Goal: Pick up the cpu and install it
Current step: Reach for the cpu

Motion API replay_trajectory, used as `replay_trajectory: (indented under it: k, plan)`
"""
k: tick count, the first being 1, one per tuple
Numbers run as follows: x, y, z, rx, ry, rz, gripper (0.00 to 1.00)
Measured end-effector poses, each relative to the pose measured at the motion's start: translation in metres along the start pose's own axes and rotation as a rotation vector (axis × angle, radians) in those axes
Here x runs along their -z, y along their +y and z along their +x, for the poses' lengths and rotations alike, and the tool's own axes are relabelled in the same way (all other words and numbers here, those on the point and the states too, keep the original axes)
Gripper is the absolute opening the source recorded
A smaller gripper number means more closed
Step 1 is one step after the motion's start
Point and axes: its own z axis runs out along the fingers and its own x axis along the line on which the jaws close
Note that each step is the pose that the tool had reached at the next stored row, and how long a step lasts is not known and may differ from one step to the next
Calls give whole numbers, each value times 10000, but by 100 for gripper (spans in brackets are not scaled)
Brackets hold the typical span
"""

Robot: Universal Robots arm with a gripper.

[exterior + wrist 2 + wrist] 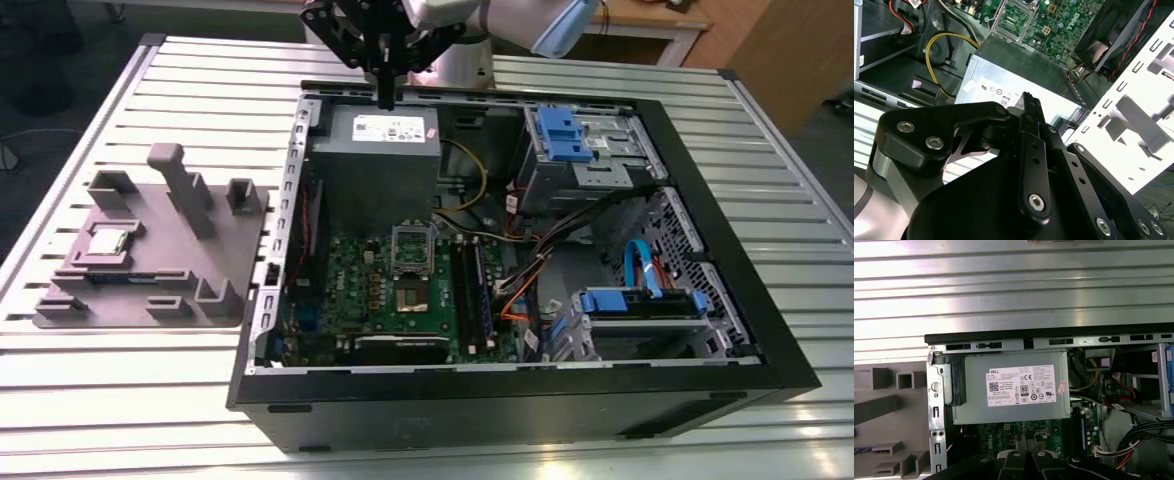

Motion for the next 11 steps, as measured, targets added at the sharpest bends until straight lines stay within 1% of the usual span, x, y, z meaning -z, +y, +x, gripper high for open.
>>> replay_trajectory:
  k: [11]
  plan:
    - [1, -2, 26, 0, 0, 0, 11]
